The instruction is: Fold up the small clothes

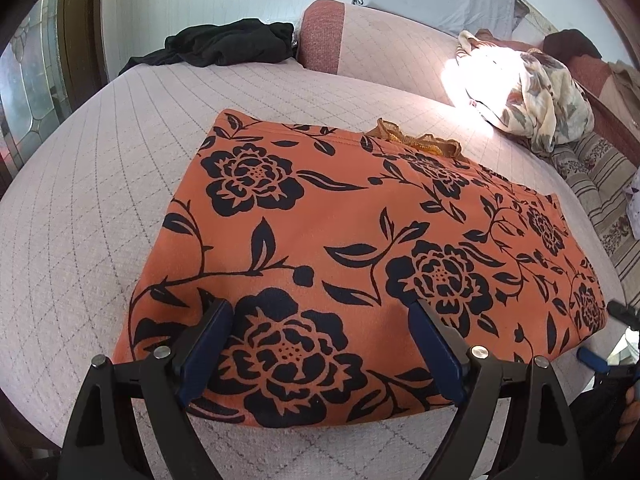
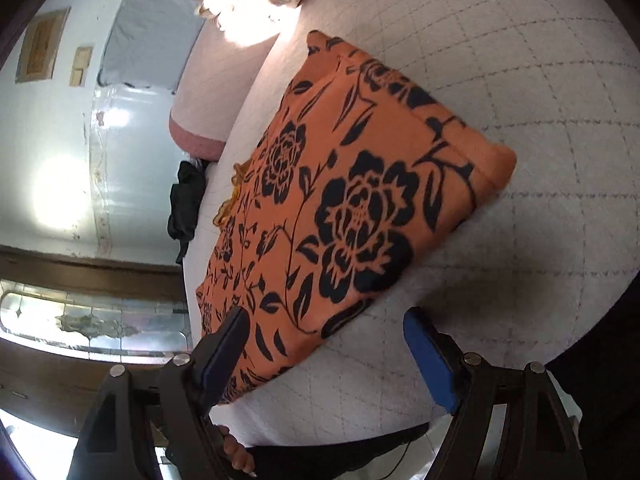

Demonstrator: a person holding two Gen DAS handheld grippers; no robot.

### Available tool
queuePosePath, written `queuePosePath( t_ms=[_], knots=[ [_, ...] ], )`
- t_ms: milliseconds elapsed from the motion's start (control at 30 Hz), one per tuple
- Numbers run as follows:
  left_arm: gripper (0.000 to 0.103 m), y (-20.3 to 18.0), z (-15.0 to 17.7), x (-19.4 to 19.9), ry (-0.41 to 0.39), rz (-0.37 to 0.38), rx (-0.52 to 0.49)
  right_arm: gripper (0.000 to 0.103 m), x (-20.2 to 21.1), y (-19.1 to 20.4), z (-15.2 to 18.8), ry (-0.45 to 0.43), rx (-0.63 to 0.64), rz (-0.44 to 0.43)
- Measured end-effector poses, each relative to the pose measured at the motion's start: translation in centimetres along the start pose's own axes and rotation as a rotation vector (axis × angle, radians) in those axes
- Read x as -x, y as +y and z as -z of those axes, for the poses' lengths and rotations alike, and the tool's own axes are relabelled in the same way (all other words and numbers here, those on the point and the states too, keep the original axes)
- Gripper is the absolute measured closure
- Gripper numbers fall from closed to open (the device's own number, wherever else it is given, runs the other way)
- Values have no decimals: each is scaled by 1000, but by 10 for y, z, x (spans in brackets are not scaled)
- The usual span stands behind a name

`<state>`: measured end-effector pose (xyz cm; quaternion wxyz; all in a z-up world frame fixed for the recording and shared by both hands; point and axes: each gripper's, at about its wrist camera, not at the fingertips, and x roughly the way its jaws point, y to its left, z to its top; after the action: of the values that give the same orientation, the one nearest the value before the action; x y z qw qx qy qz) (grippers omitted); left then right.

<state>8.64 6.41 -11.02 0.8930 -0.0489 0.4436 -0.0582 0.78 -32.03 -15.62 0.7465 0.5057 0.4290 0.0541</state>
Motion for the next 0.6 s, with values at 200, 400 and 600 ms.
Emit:
queuePosePath(
  t_ms=[200, 400, 600],
  knots=[
    [14, 0, 0, 3, -26, -6, 30, 21, 3, -18, -28, -67, -125, -73],
    [14, -10, 1, 3, -36, -38, -5, 68, 3, -33, -39, -92, -153, -81],
    [14, -32, 1, 9, -51, -108, -99, 96, 29, -1, -40, -145, 51, -26]
  ],
)
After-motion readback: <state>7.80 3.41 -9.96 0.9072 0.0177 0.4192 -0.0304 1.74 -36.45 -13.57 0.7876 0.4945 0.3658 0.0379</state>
